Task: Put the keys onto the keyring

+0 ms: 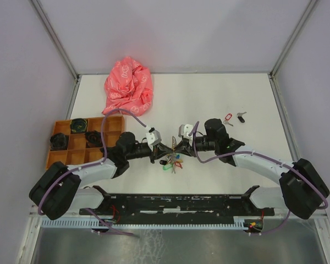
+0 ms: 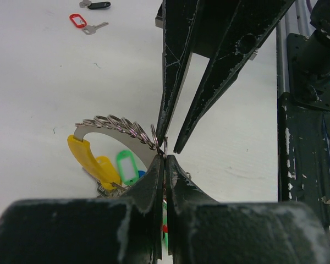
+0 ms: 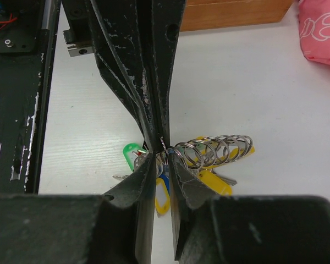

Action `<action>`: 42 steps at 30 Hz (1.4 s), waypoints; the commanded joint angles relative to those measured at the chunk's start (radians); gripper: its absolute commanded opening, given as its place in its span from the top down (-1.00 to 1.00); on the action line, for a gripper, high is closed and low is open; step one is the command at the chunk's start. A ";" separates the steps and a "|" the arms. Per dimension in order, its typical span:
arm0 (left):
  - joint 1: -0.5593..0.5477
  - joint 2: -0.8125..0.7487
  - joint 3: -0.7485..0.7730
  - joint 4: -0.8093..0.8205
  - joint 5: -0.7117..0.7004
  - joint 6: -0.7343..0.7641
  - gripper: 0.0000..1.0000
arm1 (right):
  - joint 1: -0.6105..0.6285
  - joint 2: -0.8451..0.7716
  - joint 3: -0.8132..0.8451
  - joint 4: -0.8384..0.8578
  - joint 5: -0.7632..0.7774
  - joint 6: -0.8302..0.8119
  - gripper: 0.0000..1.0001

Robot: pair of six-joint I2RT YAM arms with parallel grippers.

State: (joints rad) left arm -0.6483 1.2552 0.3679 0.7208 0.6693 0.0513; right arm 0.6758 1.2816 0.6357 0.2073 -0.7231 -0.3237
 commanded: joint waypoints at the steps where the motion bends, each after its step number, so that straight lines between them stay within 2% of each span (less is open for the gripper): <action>1: -0.004 -0.028 0.000 0.097 0.030 0.038 0.95 | -0.003 0.016 0.059 -0.020 -0.104 -0.031 0.58; 5: -0.004 -0.031 -0.002 0.100 0.031 0.037 0.95 | -0.004 0.027 0.078 -0.059 -0.112 -0.051 0.70; 9: -0.004 -0.027 -0.003 0.099 0.044 0.046 0.94 | -0.003 0.024 0.090 -0.072 -0.097 -0.059 0.97; 12: -0.004 -0.029 -0.007 0.092 0.041 0.059 0.84 | -0.004 0.009 0.118 -0.149 -0.074 -0.104 0.99; 18: -0.004 -0.032 -0.009 0.086 0.045 0.080 0.47 | 0.022 -0.018 0.192 -0.348 -0.002 -0.233 0.99; 24: -0.004 -0.036 -0.026 0.099 0.064 0.116 0.40 | 0.071 -0.007 0.288 -0.546 0.112 -0.347 0.99; 27: -0.004 -0.036 -0.051 0.134 0.069 0.139 0.39 | 0.098 -0.014 0.289 -0.531 0.212 -0.353 0.99; 34: -0.006 -0.010 -0.076 0.203 0.105 0.161 0.30 | 0.113 -0.013 0.268 -0.501 0.184 -0.389 0.99; 42: -0.036 0.025 -0.090 0.257 0.087 0.203 0.33 | 0.113 -0.022 0.234 -0.448 0.160 -0.390 0.99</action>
State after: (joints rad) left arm -0.6670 1.2697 0.2859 0.8959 0.7559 0.1741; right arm 0.7837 1.2942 0.8742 -0.3111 -0.5407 -0.6979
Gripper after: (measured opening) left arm 0.344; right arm 0.015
